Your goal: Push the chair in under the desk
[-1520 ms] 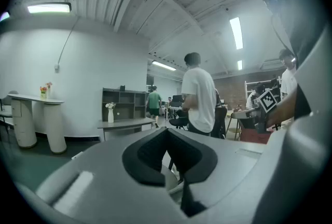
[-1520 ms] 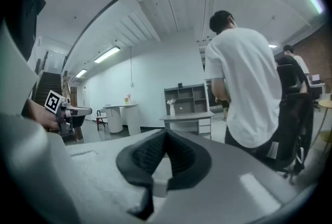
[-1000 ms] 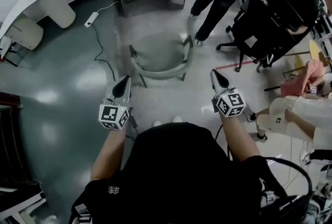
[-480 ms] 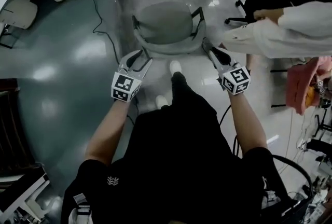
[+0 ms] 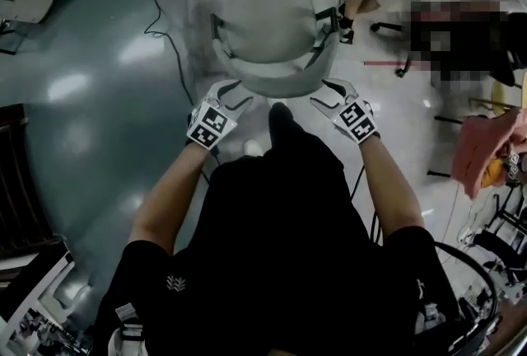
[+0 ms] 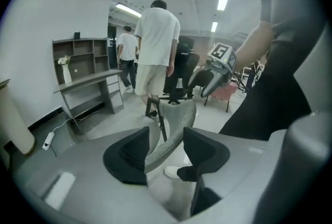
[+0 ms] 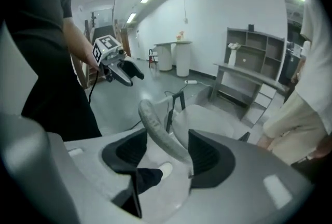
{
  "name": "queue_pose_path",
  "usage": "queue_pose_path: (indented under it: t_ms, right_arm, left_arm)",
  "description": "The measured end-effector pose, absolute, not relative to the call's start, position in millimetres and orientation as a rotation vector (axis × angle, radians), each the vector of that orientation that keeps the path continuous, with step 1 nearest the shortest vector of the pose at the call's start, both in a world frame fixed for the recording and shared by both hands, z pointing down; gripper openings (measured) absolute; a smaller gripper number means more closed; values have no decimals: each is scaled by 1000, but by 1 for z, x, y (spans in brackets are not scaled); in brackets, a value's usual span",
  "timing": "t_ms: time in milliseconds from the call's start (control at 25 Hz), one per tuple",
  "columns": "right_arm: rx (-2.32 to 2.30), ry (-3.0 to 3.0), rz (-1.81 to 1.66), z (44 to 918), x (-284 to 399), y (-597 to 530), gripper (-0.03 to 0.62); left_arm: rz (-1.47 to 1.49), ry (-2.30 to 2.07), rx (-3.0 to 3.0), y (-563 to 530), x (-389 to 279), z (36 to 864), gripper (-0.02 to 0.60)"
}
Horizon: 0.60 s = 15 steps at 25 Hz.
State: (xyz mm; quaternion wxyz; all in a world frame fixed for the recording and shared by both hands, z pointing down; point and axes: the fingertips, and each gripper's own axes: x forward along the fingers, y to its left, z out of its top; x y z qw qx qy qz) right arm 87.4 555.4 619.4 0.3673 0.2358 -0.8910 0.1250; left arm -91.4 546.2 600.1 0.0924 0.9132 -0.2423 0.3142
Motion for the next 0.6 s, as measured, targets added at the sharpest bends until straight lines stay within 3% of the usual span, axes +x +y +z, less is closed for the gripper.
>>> queue_pose_path:
  t_ms: [160, 600]
  right_arm:
    - [416, -2186, 268, 658, 88, 546, 281]
    - [127, -1966, -44, 734, 88, 542, 281]
  left_arm:
    - [1111, -588, 2743, 542, -74, 634, 227]
    - [1592, -389, 2729, 535, -43, 717, 235]
